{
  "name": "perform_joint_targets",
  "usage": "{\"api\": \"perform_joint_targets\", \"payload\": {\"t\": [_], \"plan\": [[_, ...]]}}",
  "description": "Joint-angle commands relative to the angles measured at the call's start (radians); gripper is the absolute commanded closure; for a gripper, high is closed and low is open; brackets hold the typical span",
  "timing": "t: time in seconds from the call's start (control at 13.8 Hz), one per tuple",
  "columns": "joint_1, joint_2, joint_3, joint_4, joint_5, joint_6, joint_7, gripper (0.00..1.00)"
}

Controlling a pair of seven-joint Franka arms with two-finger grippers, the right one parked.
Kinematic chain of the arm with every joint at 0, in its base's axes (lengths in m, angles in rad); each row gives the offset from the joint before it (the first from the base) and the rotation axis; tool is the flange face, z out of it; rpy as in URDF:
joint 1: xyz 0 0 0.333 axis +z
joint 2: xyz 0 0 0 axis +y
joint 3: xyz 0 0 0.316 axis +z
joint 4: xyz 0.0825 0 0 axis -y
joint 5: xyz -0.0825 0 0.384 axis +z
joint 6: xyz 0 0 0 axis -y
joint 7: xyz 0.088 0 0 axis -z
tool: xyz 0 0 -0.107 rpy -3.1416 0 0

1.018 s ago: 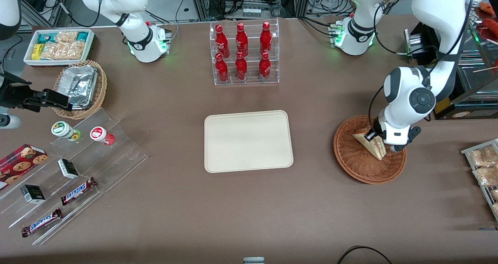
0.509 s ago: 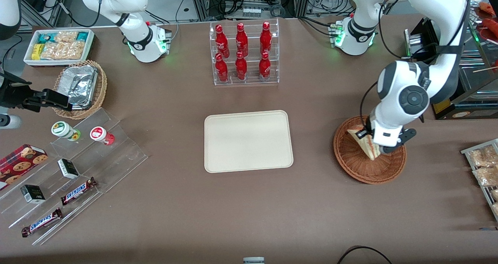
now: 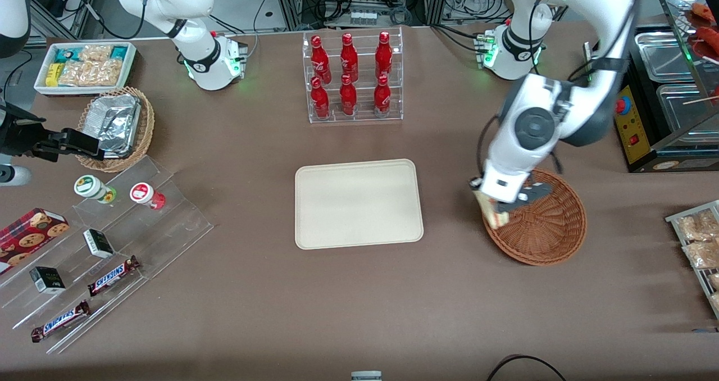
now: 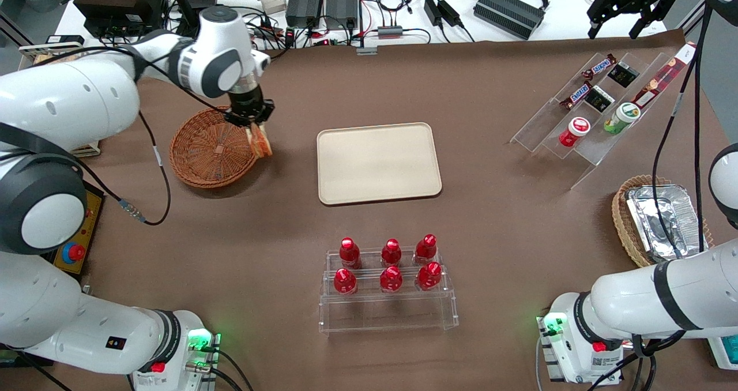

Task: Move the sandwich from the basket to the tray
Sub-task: 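Lift the sandwich and carry it with the left gripper over the tray, then lower the sandwich onto the tray center and open the left gripper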

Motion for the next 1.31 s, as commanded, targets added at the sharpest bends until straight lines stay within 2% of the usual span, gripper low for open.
{"api": "perform_joint_targets", "payload": {"t": [0.0,0.22,0.44,0.95,1.24], "plan": [[-0.118,0.087,0.011,0.138,-0.045,-0.099,-0.009,1.00],[-0.215,0.204,0.009,0.284,-0.099,-0.154,-0.012,1.00],[-0.292,0.288,0.011,0.351,-0.128,-0.142,-0.055,1.00],[-0.407,0.534,0.011,0.644,-0.126,-0.121,-0.167,1.00],[-0.430,0.565,0.014,0.657,-0.113,-0.061,-0.185,1.00]]}}
